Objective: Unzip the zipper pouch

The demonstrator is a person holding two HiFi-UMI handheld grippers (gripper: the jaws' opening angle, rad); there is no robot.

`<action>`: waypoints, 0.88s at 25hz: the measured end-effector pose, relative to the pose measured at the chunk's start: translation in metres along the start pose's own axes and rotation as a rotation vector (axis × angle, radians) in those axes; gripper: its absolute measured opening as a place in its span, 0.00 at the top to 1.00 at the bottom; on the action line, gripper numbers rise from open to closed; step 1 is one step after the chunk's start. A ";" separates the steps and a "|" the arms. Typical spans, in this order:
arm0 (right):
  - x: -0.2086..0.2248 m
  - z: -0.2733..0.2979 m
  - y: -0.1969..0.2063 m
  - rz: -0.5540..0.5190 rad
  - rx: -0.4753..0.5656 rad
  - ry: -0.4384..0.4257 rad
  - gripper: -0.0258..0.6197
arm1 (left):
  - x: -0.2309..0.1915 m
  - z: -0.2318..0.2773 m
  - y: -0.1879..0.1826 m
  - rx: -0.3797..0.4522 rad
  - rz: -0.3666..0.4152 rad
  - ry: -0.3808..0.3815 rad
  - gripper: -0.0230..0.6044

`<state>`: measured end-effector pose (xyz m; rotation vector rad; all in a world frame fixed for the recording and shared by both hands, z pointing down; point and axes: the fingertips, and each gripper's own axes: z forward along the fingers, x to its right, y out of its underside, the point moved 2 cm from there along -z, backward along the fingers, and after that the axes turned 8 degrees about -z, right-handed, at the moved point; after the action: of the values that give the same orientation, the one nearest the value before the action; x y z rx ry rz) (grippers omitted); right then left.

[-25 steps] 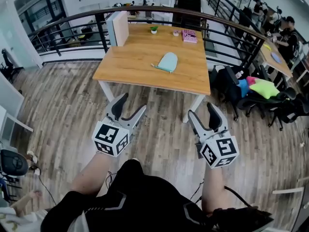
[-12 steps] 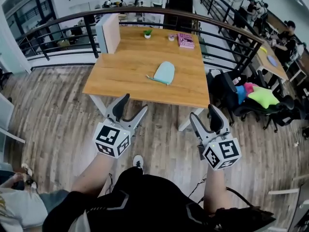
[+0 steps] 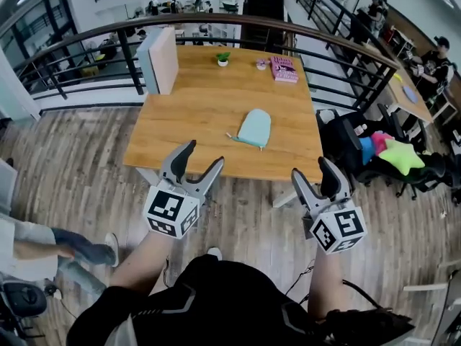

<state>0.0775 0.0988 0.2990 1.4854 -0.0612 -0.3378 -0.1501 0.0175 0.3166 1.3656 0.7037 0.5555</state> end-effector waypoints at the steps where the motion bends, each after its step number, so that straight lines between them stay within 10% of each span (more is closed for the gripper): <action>1: 0.001 0.008 0.000 0.000 -0.001 0.003 0.48 | -0.007 0.005 0.000 -0.001 -0.003 0.005 0.48; 22: 0.089 0.154 0.028 -0.020 0.000 -0.167 0.49 | -0.060 0.127 0.010 -0.055 -0.018 -0.109 0.48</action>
<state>0.1289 -0.0718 0.3261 1.4558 -0.1796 -0.4772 -0.0979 -0.1106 0.3415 1.3263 0.6080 0.4794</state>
